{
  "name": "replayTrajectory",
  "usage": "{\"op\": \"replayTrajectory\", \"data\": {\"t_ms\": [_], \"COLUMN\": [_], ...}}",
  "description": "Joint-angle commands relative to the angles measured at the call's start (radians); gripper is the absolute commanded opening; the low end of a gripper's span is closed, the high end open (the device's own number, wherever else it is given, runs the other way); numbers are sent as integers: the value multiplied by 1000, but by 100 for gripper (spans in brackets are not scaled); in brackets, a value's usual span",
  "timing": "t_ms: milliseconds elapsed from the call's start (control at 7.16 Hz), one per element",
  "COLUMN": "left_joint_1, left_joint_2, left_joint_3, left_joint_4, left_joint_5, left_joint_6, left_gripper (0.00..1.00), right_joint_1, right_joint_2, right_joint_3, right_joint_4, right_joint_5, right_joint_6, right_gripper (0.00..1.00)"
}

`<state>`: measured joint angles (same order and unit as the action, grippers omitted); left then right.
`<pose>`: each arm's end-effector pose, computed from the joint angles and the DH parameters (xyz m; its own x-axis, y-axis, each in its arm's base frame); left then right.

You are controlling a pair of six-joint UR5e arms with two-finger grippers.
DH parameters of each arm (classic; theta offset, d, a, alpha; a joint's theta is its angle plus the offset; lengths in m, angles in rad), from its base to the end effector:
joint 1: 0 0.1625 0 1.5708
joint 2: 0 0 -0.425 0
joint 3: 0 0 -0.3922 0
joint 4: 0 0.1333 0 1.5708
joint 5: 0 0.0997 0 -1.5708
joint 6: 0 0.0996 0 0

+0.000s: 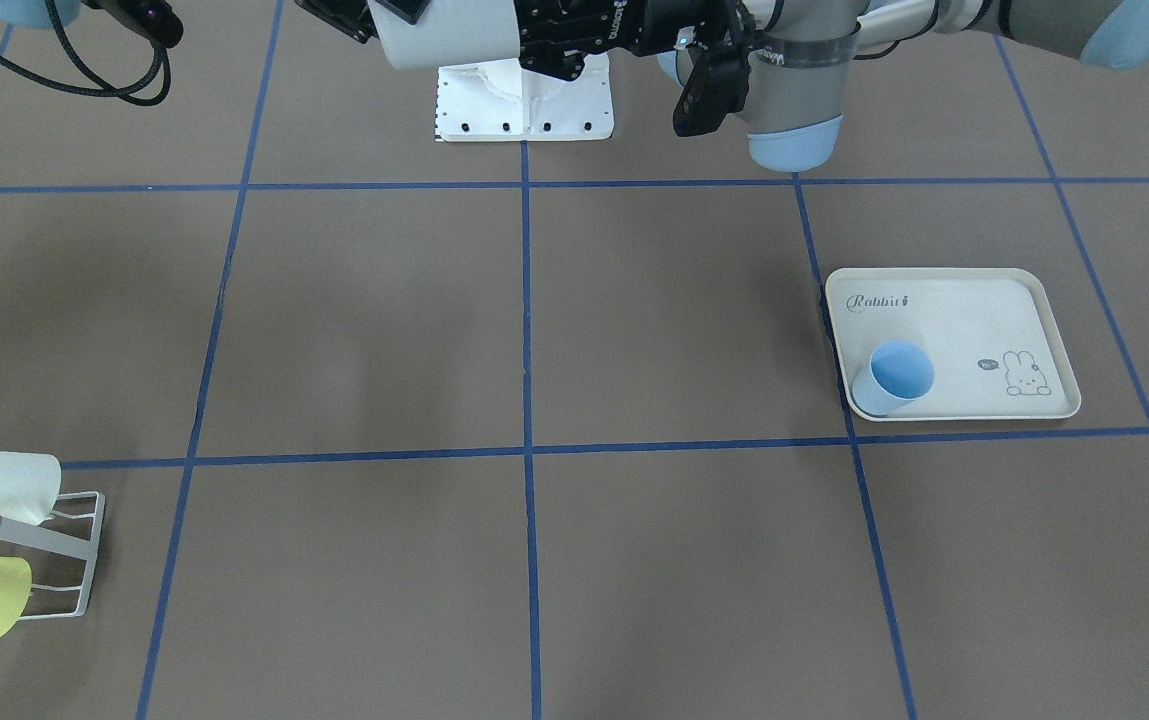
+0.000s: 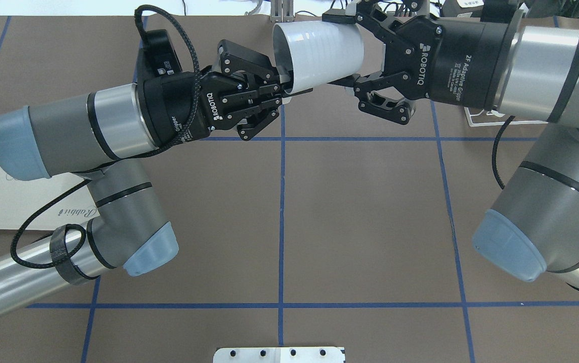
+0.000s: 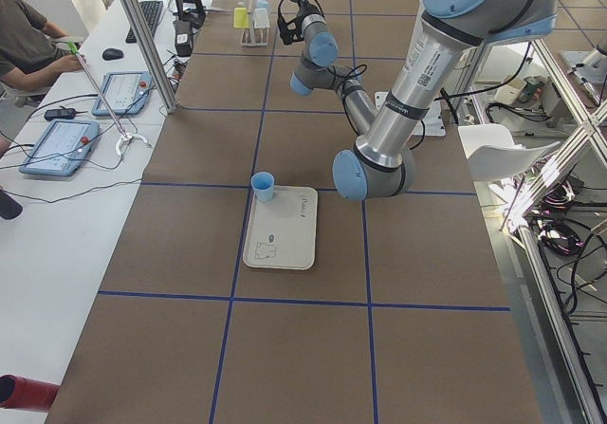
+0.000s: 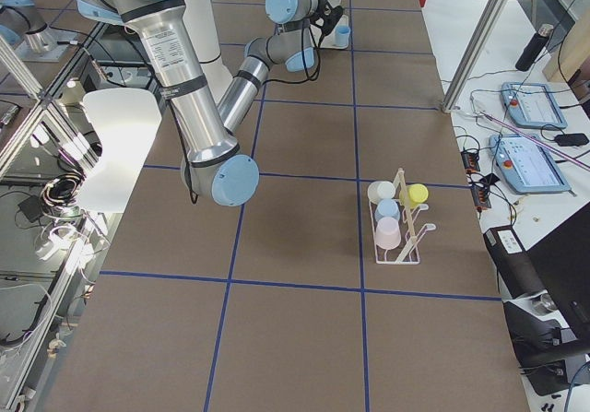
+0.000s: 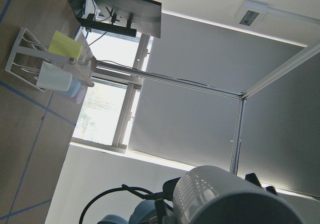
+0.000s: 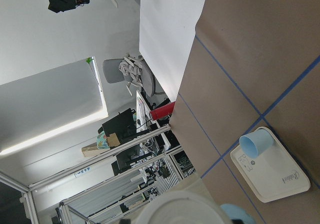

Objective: Transfer IKEA cup to right arm and place on rack

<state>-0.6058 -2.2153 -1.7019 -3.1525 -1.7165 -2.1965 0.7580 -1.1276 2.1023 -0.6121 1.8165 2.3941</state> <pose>0.3716 -0.4020 0.0875 -0.7523 -0.1838 -0.6327 0.0475 0.9427 -0.3304 -0.2572 -0.3937 0.0944 -0.5430 0.4655 0.6989 -0.1521 0.7640 -0.6271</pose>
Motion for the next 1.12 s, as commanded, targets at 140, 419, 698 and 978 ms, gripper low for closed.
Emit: {"op": "replayTrajectory", "data": {"t_ms": [140, 419, 698, 978], "left_joint_1": [-3, -15, -25, -26], "left_joint_2": [5, 14, 28, 29], "left_joint_3": [-10, -12, -4, 5], "left_joint_4": [0, 5, 8, 15], "left_joint_5": [-2, 0, 3, 8], "left_joint_6": [4, 9, 46, 53], "left_gripper": [61, 61, 61, 61], "right_joint_1": [1, 96, 220, 350], "right_joint_2": [0, -39, -112, -159], "right_joint_3": [1, -2, -98, -219], "right_joint_4": [0, -17, -34, -145], "right_joint_5": [-2, 19, 120, 110], "right_joint_6": [2, -19, -300, -668], "right_gripper": [0, 0, 0, 0]}}
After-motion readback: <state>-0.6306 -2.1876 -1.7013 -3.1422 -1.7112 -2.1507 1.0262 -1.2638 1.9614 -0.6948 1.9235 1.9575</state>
